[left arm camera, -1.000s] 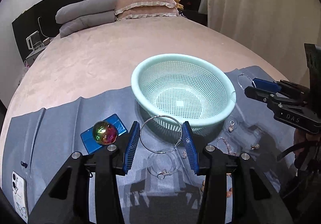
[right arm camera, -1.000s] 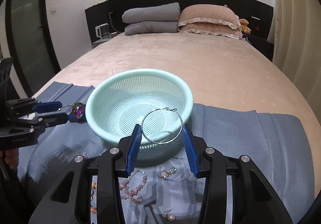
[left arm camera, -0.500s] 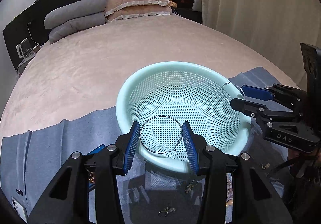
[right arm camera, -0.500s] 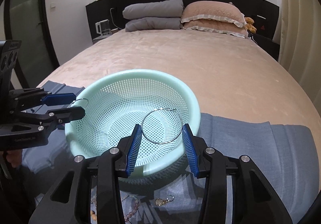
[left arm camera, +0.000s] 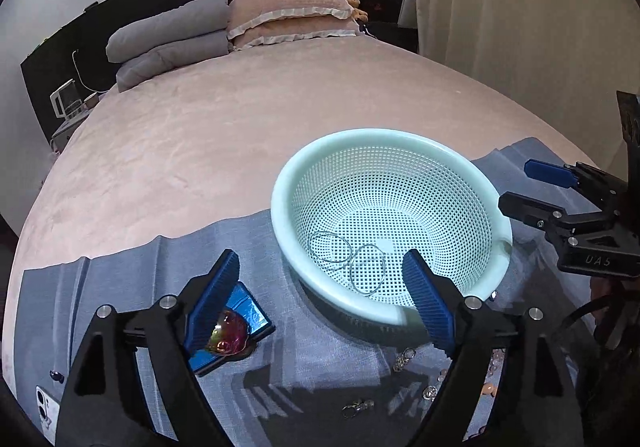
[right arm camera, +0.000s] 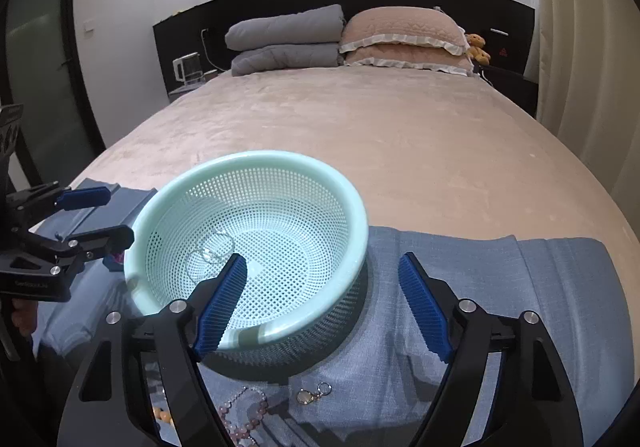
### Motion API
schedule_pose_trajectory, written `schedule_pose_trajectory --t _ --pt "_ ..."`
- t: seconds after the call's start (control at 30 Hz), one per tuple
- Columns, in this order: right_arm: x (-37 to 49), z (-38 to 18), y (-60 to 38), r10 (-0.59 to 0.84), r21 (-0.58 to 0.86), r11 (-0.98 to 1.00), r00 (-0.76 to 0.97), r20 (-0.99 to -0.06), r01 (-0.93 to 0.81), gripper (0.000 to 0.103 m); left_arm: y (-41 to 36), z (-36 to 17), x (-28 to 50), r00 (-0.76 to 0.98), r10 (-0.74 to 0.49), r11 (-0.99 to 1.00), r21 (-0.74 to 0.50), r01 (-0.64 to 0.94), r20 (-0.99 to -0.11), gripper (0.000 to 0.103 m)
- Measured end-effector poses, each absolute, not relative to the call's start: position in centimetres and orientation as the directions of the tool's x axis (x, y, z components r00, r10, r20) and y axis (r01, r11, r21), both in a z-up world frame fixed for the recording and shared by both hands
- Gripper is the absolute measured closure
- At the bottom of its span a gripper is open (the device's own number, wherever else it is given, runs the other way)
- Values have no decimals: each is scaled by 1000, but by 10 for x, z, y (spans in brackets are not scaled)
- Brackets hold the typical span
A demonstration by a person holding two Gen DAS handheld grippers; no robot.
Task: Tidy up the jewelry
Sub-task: 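Withdraw the left tool and move it toward a small silver earring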
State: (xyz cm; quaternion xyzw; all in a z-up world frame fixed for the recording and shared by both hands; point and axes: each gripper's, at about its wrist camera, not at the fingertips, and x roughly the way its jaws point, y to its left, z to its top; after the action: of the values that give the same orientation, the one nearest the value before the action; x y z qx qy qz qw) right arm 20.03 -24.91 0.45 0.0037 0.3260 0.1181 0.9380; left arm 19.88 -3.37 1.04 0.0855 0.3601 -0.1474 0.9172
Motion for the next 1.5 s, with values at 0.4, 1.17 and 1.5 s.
schedule_pose_trajectory --t 0.4,1.17,1.5 --pt "154 37 -249 202 52 976 782 -590 -213 18 -16 29 156 709 -166 961 47 271 -686 6" --pt "79 44 -259 169 37 982 779 -604 -184 15 -9 39 80 720 -149 969 47 244 -678 6" --pt "69 33 -255 151 6 982 757 -636 -191 15 -18 19 75 688 -151 964 49 262 -709 6"
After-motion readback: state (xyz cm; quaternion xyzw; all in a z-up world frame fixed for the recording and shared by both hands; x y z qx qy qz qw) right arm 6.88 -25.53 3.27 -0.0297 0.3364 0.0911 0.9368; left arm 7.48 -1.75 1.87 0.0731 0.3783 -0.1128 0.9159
